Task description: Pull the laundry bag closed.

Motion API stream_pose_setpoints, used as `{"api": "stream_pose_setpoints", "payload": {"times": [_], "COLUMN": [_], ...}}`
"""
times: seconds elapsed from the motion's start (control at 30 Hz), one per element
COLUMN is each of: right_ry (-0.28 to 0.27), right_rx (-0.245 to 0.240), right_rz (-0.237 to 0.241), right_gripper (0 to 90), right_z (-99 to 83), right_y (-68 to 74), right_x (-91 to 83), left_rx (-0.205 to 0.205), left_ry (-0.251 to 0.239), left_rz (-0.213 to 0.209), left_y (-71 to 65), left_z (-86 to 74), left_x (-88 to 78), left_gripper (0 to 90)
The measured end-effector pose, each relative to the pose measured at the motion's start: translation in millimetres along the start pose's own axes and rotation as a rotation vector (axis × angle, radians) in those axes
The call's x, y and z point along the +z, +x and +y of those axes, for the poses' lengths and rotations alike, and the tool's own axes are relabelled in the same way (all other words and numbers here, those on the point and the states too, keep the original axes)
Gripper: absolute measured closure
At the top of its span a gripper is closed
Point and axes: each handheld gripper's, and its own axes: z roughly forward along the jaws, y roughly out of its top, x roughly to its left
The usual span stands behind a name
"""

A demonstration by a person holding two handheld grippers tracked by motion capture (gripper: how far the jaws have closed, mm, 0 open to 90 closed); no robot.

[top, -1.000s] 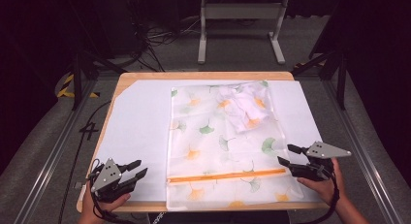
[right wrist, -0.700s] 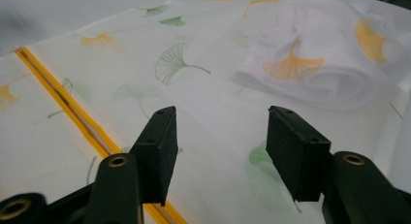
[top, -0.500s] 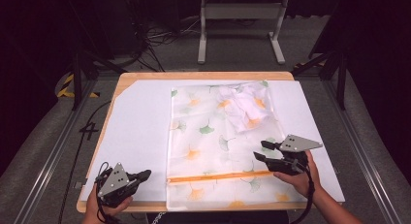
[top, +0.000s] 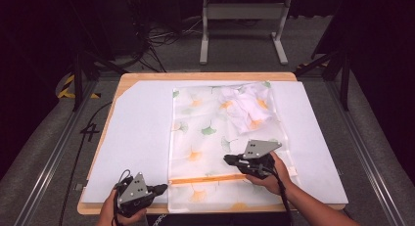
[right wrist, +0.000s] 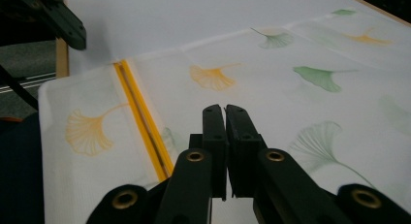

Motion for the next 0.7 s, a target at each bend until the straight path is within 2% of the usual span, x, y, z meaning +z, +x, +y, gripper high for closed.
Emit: {"api": "stream_pose_setpoints", "payload": {"times": [0.1, 0.2, 0.33, 0.47, 0.53, 0.7], "right_ry": [0.010, 0.019, 0.025, 0.044, 0.053, 0.073], "right_rx": [-0.025, -0.052, -0.065, -0.106, -0.125, -0.137], "right_rz": [0.041, 0.090, 0.131, 0.184, 0.192, 0.248], "right_gripper": [89.8, 89.9, 89.9, 89.8, 89.8, 89.8], "right_z": [10.0, 20.6, 29.9, 43.2, 47.1, 54.6], "right_y": [7.6, 16.5, 24.8, 38.1, 43.6, 57.2], "right_x": [16.6, 36.0, 51.9, 71.1, 79.6, 103.9], "left_rx": [0.008, 0.016, 0.019, 0.027, 0.028, 0.032], "left_ry": [0.025, 0.054, 0.066, 0.084, 0.087, 0.087], "left_rz": [-0.025, -0.033, -0.036, -0.036, -0.033, -0.041], "left_y": [-3.5, -5.4, -6.0, -6.1, -5.4, -3.0], "left_z": [1.1, 0.1, -0.5, -1.3, -2.1, -2.6], "left_x": [8.9, 14.6, 18.2, 20.9, 21.9, 21.2], "left_gripper": [90.0, 90.0, 90.0, 90.0, 90.0, 90.0]}}
